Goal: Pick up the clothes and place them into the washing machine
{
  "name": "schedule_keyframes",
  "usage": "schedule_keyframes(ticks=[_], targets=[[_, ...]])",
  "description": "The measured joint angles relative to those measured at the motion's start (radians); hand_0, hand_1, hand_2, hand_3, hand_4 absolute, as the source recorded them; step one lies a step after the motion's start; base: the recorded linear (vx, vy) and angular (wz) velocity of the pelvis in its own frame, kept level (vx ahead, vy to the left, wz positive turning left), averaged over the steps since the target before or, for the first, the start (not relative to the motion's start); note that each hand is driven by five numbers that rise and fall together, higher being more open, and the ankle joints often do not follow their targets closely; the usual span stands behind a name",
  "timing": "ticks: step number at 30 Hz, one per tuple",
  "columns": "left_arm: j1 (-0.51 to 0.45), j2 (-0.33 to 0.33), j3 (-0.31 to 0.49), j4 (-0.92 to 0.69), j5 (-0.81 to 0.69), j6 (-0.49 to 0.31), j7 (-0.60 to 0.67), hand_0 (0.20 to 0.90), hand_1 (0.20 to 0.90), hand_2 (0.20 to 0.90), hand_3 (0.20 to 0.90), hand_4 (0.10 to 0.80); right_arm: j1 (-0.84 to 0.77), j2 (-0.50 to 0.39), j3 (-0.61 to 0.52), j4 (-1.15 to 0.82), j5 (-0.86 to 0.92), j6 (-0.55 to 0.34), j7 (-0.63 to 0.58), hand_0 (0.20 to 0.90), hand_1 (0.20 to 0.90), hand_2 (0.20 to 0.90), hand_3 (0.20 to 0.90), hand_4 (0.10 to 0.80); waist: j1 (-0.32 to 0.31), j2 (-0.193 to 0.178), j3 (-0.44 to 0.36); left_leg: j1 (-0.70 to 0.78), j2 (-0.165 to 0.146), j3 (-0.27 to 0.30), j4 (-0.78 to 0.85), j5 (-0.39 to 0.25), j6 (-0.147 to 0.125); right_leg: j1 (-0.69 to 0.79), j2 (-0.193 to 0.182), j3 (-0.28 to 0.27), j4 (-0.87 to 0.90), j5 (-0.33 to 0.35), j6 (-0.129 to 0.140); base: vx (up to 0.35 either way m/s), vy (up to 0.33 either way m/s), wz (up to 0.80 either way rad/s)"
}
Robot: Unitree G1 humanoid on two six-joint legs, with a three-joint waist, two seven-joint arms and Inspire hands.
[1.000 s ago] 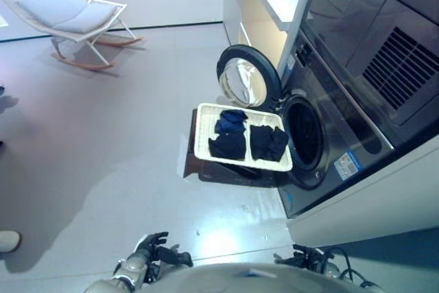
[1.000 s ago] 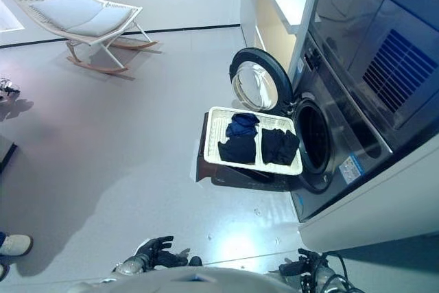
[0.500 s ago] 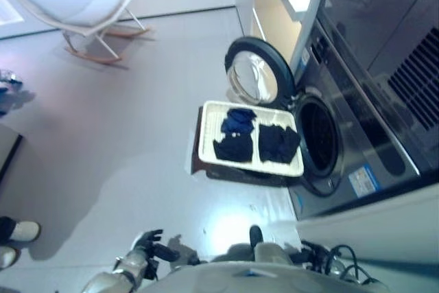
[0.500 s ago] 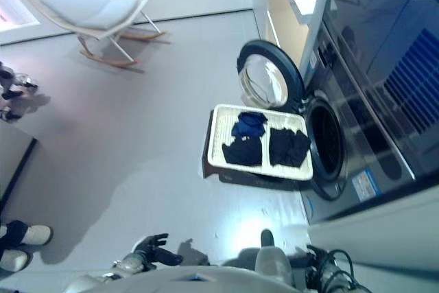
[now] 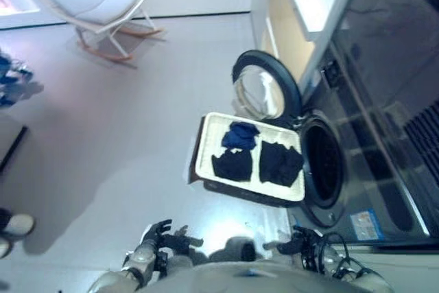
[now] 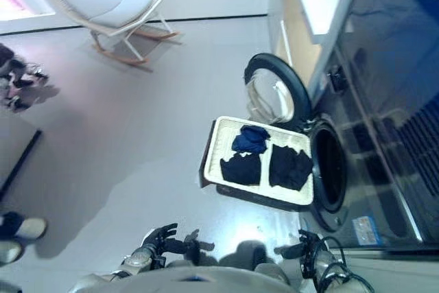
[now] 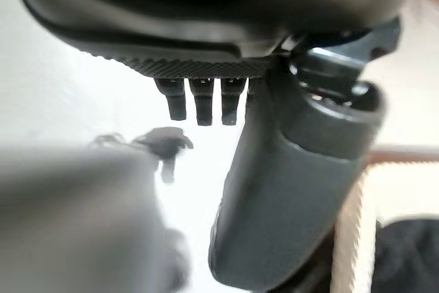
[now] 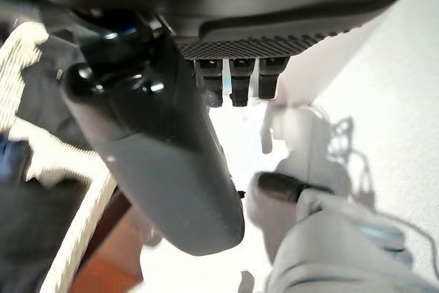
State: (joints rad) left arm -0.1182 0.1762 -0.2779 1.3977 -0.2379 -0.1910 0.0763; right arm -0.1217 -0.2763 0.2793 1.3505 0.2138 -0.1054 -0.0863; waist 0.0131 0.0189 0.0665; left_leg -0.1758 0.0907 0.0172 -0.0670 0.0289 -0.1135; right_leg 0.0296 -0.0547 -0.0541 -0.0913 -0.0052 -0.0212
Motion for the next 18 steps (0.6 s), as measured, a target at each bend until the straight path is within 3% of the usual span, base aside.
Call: schedule_keyframes(ticks=[1,3,4,5,7,8,9,11,13,16,17,18], targets=[[0.016,0.0,0.016,-0.005,-0.003,-0.001,0.0,0.9,0.9,0.9,0.9,0.8,-0.001,0.001,-0.002,0.0,0.0,0.0,0.003,0.9,0.9,0.9,0.9,0.8,0.024,0.013,0.003,0.008,-0.001,0.014,-0.019,0.019,0.014,0.017,0.003,0.026,0.003,-0.006,0.016,0.443,0.167,-0.56],[0.044,-0.002,0.042,-0.018,-0.002,-0.009,-0.001,0.9,0.9,0.9,0.9,0.8,-0.003,0.009,-0.005,0.001,-0.001,-0.001,0.005,0.9,0.9,0.9,0.9,0.8,0.051,0.033,-0.001,0.051,-0.009,-0.014,-0.027,0.07,0.033,0.057,0.005,0.086,-0.001,-0.034,0.044,0.36,0.194,-0.99],[0.051,0.004,0.042,-0.02,0.0,-0.007,0.0,0.9,0.9,0.9,0.9,0.8,-0.001,0.019,-0.005,0.004,-0.001,-0.005,0.006,0.9,0.9,0.9,0.9,0.8,0.053,0.026,-0.005,0.073,-0.015,0.007,-0.026,0.123,0.041,0.067,-0.005,0.107,0.0,-0.045,0.058,0.314,0.219,-0.98],[0.053,0.02,0.041,-0.02,0.005,-0.005,-0.001,0.9,0.9,0.9,0.9,0.8,-0.007,0.036,-0.005,-0.002,-0.001,-0.008,0.008,0.9,0.9,0.9,0.9,0.8,0.052,0.003,-0.017,0.085,-0.038,0.033,-0.024,0.137,0.063,0.068,-0.027,0.104,0.011,-0.058,0.079,0.3,0.207,-0.71],[0.032,0.056,0.039,-0.02,0.008,0.005,-0.001,0.9,0.9,0.9,0.9,0.8,0.005,0.063,-0.019,0.0,-0.001,-0.008,0.01,0.9,0.9,0.9,0.9,0.8,0.021,-0.044,-0.015,0.096,-0.074,0.049,-0.021,0.129,0.095,0.06,-0.075,0.039,0.066,-0.081,0.116,0.241,0.173,-0.17],[0.02,0.065,0.038,-0.026,0.009,0.012,-0.001,0.9,0.9,0.9,0.9,0.8,0.013,0.067,-0.03,0.0,-0.001,-0.005,0.01,0.9,0.9,0.9,0.9,0.8,0.018,-0.051,-0.017,0.103,-0.084,0.049,-0.021,0.119,0.104,0.046,-0.078,0.026,0.103,-0.086,0.122,0.104,0.142,0.07],[0.013,0.07,0.033,-0.036,0.012,0.013,-0.001,0.9,0.9,0.9,0.9,0.8,0.02,0.064,-0.03,0.001,-0.001,0.0,0.009,0.9,0.9,0.9,0.9,0.8,0.017,-0.047,-0.016,0.107,-0.086,0.048,-0.02,0.112,0.113,0.024,-0.082,0.018,0.151,-0.092,0.129,-0.032,0.116,0.04],[-0.017,0.085,-0.012,-0.058,0.019,0.012,0.005,0.9,0.9,0.9,0.9,0.8,0.019,0.054,0.006,-0.017,-0.024,0.007,0.003,0.9,0.9,0.9,0.9,0.8,0.019,-0.034,-0.008,0.105,-0.093,0.051,-0.017,0.102,0.128,-0.066,-0.09,0.017,0.322,-0.121,0.168,-0.046,0.096,-0.01],[-0.031,0.089,-0.048,-0.075,0.024,0.011,0.01,0.9,0.9,0.9,0.9,0.8,-0.015,0.025,0.075,-0.076,-0.091,0.023,-0.005,0.9,0.9,0.9,0.9,0.8,0.017,-0.001,0.015,0.093,-0.084,0.058,-0.01,0.092,0.141,-0.175,-0.111,-0.005,0.458,-0.134,0.172,0.062,-0.009,-0.19],[-0.019,0.11,-0.049,-0.099,0.023,-0.005,0.031,0.9,0.9,0.9,0.9,0.8,-0.052,-0.021,0.248,-0.275,-0.287,0.013,-0.013,0.9,0.9,0.9,0.9,0.8,0.037,-0.006,0.017,0.091,-0.091,0.084,-0.015,0.084,0.136,-0.194,-0.178,-0.139,0.254,-0.111,0.158,0.057,-0.123,-0.37],[-0.021,0.121,-0.045,-0.102,0.023,-0.011,0.036,0.9,0.9,0.9,0.9,0.8,-0.089,-0.022,0.287,-0.305,-0.348,0.003,-0.014,0.9,0.9,0.9,0.9,0.8,0.034,-0.016,0.024,0.086,-0.095,0.08,-0.013,0.083,0.127,-0.184,-0.18,-0.133,0.183,-0.086,0.161,0.045,-0.102,0.21],[-0.024,0.131,-0.038,-0.112,0.023,-0.012,0.039,0.9,0.9,0.9,0.9,0.8,-0.107,-0.021,0.298,-0.335,-0.4,-0.013,-0.015,0.9,0.9,0.9,0.9,0.8,0.024,-0.028,0.029,0.081,-0.097,0.056,-0.012,0.09,0.116,-0.161,-0.166,-0.092,0.135,-0.041,0.185,0.053,-0.095,0.62]])
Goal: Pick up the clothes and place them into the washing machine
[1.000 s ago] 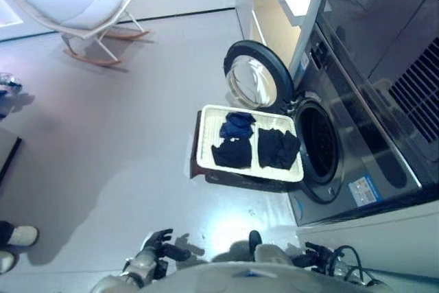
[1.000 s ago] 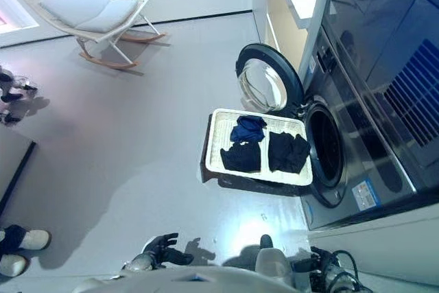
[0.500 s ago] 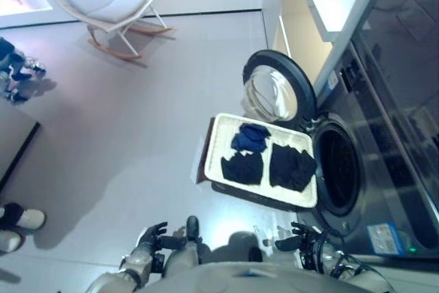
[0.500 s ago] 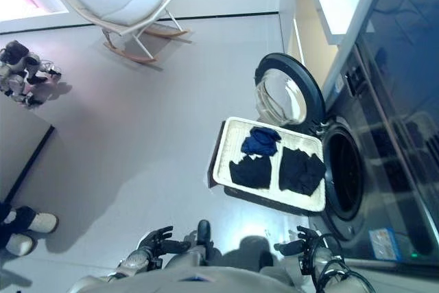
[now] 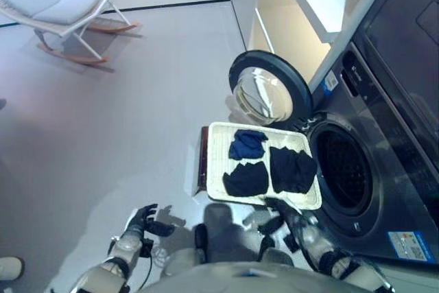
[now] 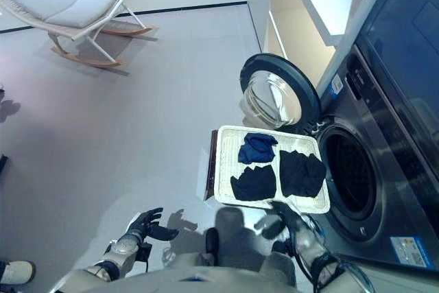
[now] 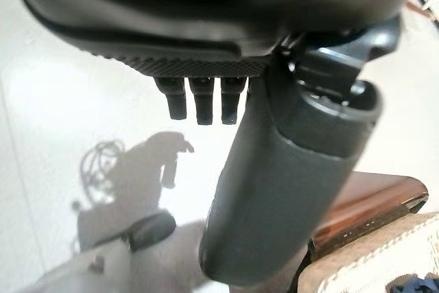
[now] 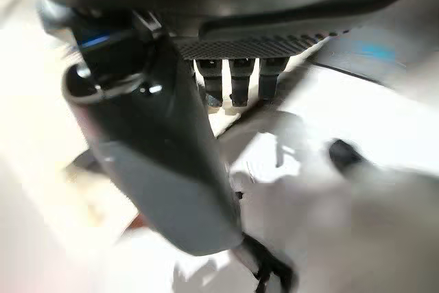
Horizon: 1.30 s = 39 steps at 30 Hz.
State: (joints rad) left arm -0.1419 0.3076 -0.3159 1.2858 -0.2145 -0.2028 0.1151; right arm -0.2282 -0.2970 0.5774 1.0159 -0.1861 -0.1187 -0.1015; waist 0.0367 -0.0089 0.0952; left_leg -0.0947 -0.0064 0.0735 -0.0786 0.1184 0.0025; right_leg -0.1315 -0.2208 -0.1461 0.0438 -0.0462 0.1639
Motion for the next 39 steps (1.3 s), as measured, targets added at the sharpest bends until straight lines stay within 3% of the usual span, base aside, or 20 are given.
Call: schedule_keyframes(ticks=[1,3,8,13,18,26,39], targets=[[0.002,0.007,-0.003,0.002,0.001,-0.013,0.004,0.9,0.9,0.9,0.9,0.8,-0.024,-0.002,0.028,-0.016,-0.06,0.0,0.001,0.9,0.9,0.9,0.9,0.8,0.0,-0.009,0.002,-0.002,0.003,-0.021,-0.001,0.007,-0.015,0.011,0.01,0.022,-0.01,0.06,-0.017,0.044,-0.09,0.69],[0.021,-0.003,-0.002,-0.017,0.003,-0.024,0.006,0.9,0.9,0.9,0.9,0.8,-0.066,-0.047,0.102,-0.072,-0.177,0.005,0.008,0.9,0.9,0.9,0.9,0.8,0.027,0.0,0.004,-0.004,0.045,0.004,-0.001,0.0,-0.047,0.017,0.051,0.008,-0.025,0.06,-0.03,0.011,-0.055,0.25],[0.123,-0.029,0.002,-0.014,0.02,-0.019,0.009,0.9,0.9,0.9,0.9,0.8,-0.17,-0.147,0.127,-0.119,-0.36,0.016,-0.01,0.9,0.9,0.9,0.9,0.8,0.042,0.017,0.007,-0.071,0.082,-0.009,0.002,0.021,-0.071,-0.007,0.095,-0.03,-0.079,0.089,-0.062,-0.093,-0.012,0.09],[0.098,-0.027,0.005,-0.015,0.017,-0.02,0.035,0.9,0.9,0.9,0.9,0.8,-0.287,-0.231,0.184,-0.121,-0.428,0.038,-0.064,0.9,0.9,0.9,0.9,0.8,0.05,0.03,0.045,-0.149,0.077,-0.043,0.019,0.025,-0.072,-0.057,0.094,-0.059,-0.078,0.092,-0.062,-0.123,-0.015,0.17],[-0.011,-0.027,-0.003,-0.027,-0.005,-0.046,0.072,0.9,0.9,0.9,0.9,0.8,-0.466,-0.231,0.239,-0.036,-0.446,0.056,-0.132,0.9,0.9,0.9,0.9,0.8,0.082,0.053,0.126,-0.263,0.076,-0.08,0.056,0.036,-0.07,-0.142,0.095,-0.091,-0.053,0.093,-0.064,-0.081,-0.013,0.19],[-0.135,-0.021,-0.007,-0.026,-0.069,-0.067,0.124,0.9,0.9,0.9,0.9,0.8,-0.665,-0.23,0.299,0.033,-0.444,0.079,-0.201,0.9,0.9,0.9,0.9,0.8,0.115,0.039,0.215,-0.361,0.072,-0.097,0.082,0.042,-0.065,-0.237,0.087,-0.104,-0.01,0.09,-0.061,-0.017,0.006,0.07],[-0.194,-0.017,-0.041,-0.027,-0.111,-0.079,0.14,0.9,0.9,0.9,0.9,0.8,-0.691,-0.195,0.304,0.098,-0.387,0.093,-0.231,0.9,0.9,0.9,0.9,0.8,0.121,0.026,0.244,-0.423,0.06,-0.098,0.114,0.047,-0.058,-0.326,0.072,-0.082,0.072,0.07,-0.062,0.011,-0.004,-0.01]])
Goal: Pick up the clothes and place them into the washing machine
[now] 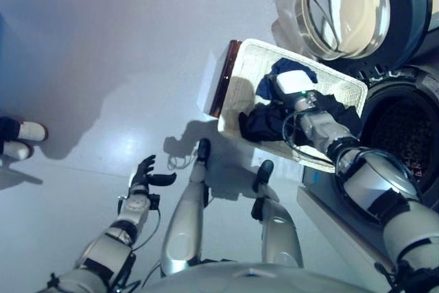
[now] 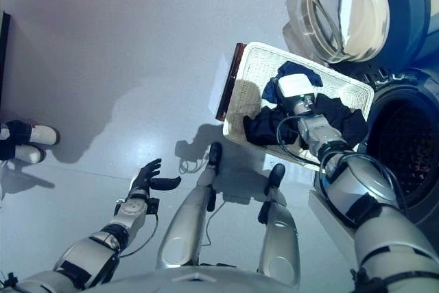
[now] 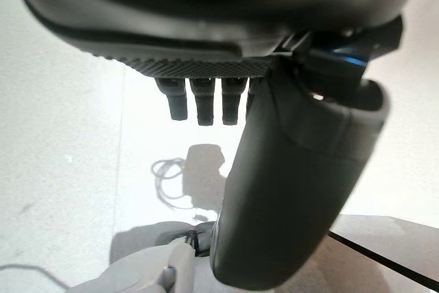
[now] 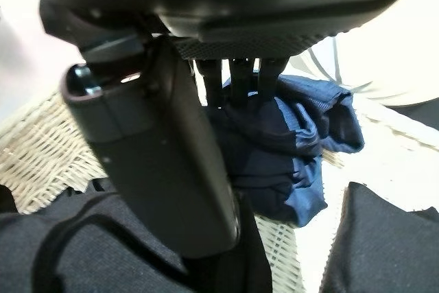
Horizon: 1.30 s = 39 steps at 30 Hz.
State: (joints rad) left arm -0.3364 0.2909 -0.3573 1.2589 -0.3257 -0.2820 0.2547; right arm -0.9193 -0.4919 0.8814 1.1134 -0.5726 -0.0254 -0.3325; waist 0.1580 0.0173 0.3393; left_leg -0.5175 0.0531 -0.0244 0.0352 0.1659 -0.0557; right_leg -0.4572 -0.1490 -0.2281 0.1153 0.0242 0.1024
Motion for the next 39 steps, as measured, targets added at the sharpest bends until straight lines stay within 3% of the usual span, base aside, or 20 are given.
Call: schedule_keyframes(ticks=[8,16,32,33,34,39], targets=[[-0.001,0.003,-0.001,-0.017,0.0,-0.005,0.0,0.9,0.9,0.9,0.9,0.8,0.044,0.022,0.057,-0.085,0.005,-0.007,0.037,0.9,0.9,0.9,0.9,0.8,0.001,-0.001,0.001,-0.033,-0.002,-0.004,0.022,0.001,0.0,-0.047,-0.008,0.0,0.058,-0.023,-0.004,0.005,-0.01,0.01],[0.001,0.002,-0.001,-0.017,0.001,-0.004,0.016,0.9,0.9,0.9,0.9,0.8,0.159,0.048,0.02,-0.246,0.125,-0.039,0.045,0.9,0.9,0.9,0.9,0.8,-0.001,-0.001,0.002,-0.032,-0.002,-0.006,0.029,0.001,0.0,-0.046,-0.009,0.0,0.068,-0.025,-0.004,0.002,-0.001,0.01],[0.001,0.002,-0.001,-0.007,0.003,-0.003,0.018,0.9,0.9,0.9,0.9,0.8,0.128,0.153,0.033,-0.079,0.12,-0.052,0.034,0.9,0.9,0.9,0.9,0.8,0.002,-0.002,0.002,-0.019,-0.002,-0.006,0.031,0.004,0.001,-0.042,-0.01,0.006,0.083,-0.025,-0.004,0.0,0.0,0.0],[0.001,0.002,-0.001,-0.007,0.003,-0.003,0.019,0.9,0.9,0.9,0.9,0.8,0.124,0.162,0.026,-0.057,0.12,-0.051,0.03,0.698,0.698,0.698,0.698,0.665,0.002,-0.002,0.002,-0.019,-0.002,-0.007,0.031,0.004,0.001,-0.042,-0.011,0.006,0.083,-0.025,-0.004,0.0,0.0,0.0],[0.001,0.002,-0.001,-0.007,0.003,-0.003,0.019,0.9,0.9,0.9,0.9,0.8,0.122,0.165,0.026,-0.049,0.12,-0.046,0.029,0.592,0.592,0.592,0.592,0.595,0.003,-0.002,0.002,-0.019,-0.003,-0.007,0.031,0.004,0.001,-0.042,-0.011,0.006,0.083,-0.025,-0.004,0.0,0.0,0.0],[0.001,0.002,-0.001,-0.006,0.006,-0.001,0.02,0.9,0.9,0.9,0.9,0.8,0.118,0.188,-0.01,-0.01,0.121,-0.039,0.01,0.585,0.585,0.585,0.585,0.59,0.003,-0.002,0.002,-0.018,-0.004,-0.007,0.031,0.006,0.002,-0.041,-0.012,0.006,0.084,-0.025,-0.004,0.0,0.0,0.0]])
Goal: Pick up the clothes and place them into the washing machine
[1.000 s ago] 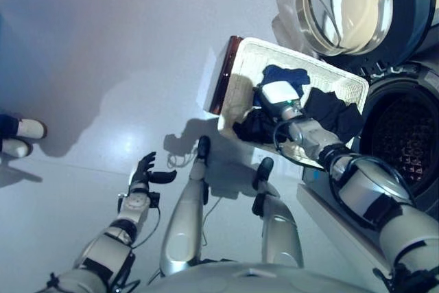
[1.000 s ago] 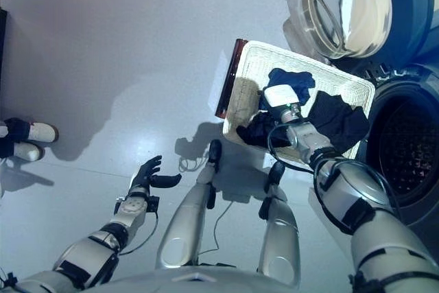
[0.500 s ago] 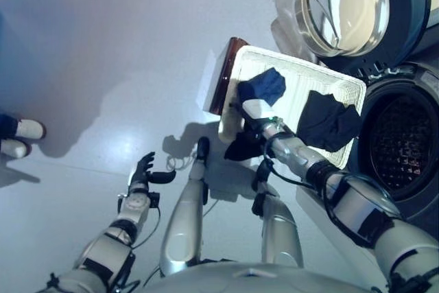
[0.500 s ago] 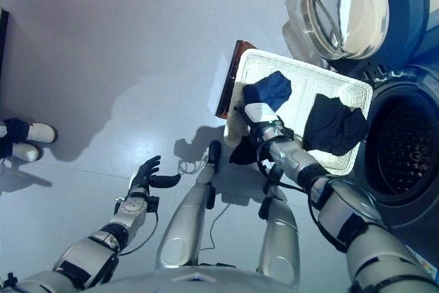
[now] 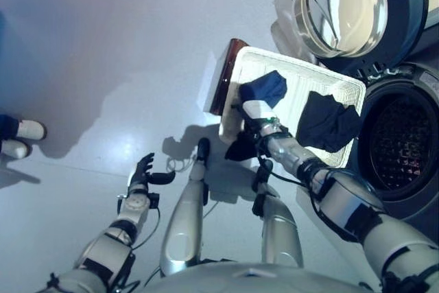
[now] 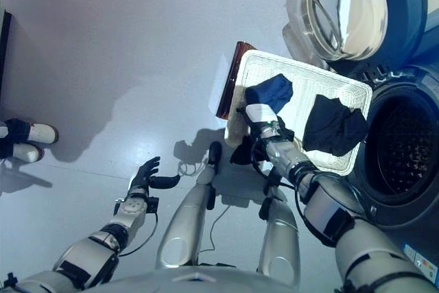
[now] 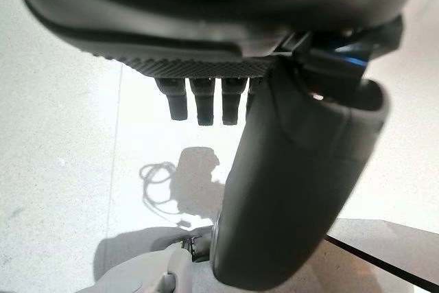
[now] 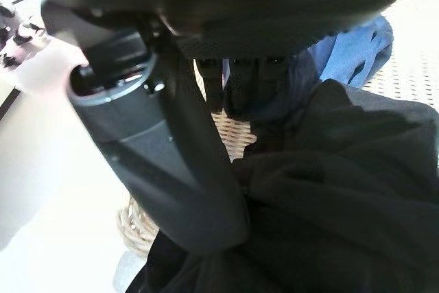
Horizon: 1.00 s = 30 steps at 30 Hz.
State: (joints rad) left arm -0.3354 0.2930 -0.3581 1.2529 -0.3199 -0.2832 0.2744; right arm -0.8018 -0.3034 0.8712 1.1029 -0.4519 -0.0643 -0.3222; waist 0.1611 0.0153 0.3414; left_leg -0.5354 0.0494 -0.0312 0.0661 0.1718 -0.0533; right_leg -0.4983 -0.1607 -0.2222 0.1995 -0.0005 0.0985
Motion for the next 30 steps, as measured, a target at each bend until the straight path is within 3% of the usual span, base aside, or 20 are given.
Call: schedule_keyframes(ticks=[4,5,9,10,11,24,30], targets=[[0.001,0.001,0.001,0.002,0.005,0.003,0.001,0.9,0.9,0.9,0.9,0.8,0.002,0.006,-0.051,0.038,0.023,0.002,-0.001,0.585,0.585,0.585,0.585,0.59,0.003,0.0,0.0,0.014,-0.001,0.001,0.0,0.002,0.001,0.015,-0.001,0.0,0.0,0.0,0.0,0.0,0.0,0.0],[0.001,0.001,0.001,0.004,0.005,0.004,0.001,0.9,0.9,0.9,0.9,0.8,0.003,0.004,-0.053,0.044,0.039,0.005,0.0,0.9,0.9,0.9,0.9,0.8,0.003,0.0,0.0,0.02,-0.001,0.001,0.0,0.002,0.001,0.02,-0.001,0.0,0.0,0.0,0.0,0.0,0.0,0.0],[0.001,0.003,0.001,0.009,0.005,0.003,0.002,0.9,0.9,0.9,0.9,0.8,0.001,-0.006,-0.087,0.062,0.071,0.007,0.004,0.9,0.9,0.9,0.9,0.8,0.003,0.001,-0.001,0.027,-0.002,0.002,0.0,0.002,0.001,0.02,-0.002,0.006,0.01,0.0,0.0,0.0,0.0,0.0],[0.002,0.003,0.001,0.012,0.005,0.003,0.002,0.9,0.9,0.9,0.9,0.8,0.001,-0.01,-0.089,0.063,0.071,0.009,0.003,0.479,0.479,0.479,0.479,0.519,0.004,0.001,-0.001,0.027,-0.002,0.003,-0.001,0.002,0.001,0.018,-0.002,0.009,0.012,0.0,0.0,-0.018,-0.004,-0.05],[0.002,0.003,0.001,0.016,0.005,0.004,0.002,0.9,0.9,0.9,0.9,0.8,0.001,-0.013,-0.088,0.063,0.07,0.011,0.003,0.314,0.314,0.314,0.314,0.409,0.005,0.001,-0.001,0.027,-0.002,0.004,-0.001,0.002,0.001,0.015,-0.002,0.012,0.013,0.0,0.0,-0.008,-0.015,-0.07],[0.007,0.008,0.002,0.018,0.005,0.017,0.002,0.9,0.9,0.9,0.9,0.8,0.0,-0.03,-0.088,0.055,0.079,0.014,0.004,0.3,0.3,0.3,0.3,0.4,0.013,0.007,-0.004,0.027,-0.002,0.004,0.0,0.004,0.001,0.015,-0.002,0.014,0.013,0.0,0.0,0.0,-0.001,0.0],[0.011,0.012,0.004,0.019,0.005,0.019,0.002,0.9,0.9,0.9,0.9,0.8,0.003,-0.027,-0.283,0.057,0.35,0.002,0.005,0.3,0.3,0.3,0.3,0.4,0.014,0.013,-0.008,0.042,-0.004,0.006,-0.001,0.005,0.002,0.028,-0.003,0.016,0.013,0.0,0.0,0.0,0.0,0.0]])
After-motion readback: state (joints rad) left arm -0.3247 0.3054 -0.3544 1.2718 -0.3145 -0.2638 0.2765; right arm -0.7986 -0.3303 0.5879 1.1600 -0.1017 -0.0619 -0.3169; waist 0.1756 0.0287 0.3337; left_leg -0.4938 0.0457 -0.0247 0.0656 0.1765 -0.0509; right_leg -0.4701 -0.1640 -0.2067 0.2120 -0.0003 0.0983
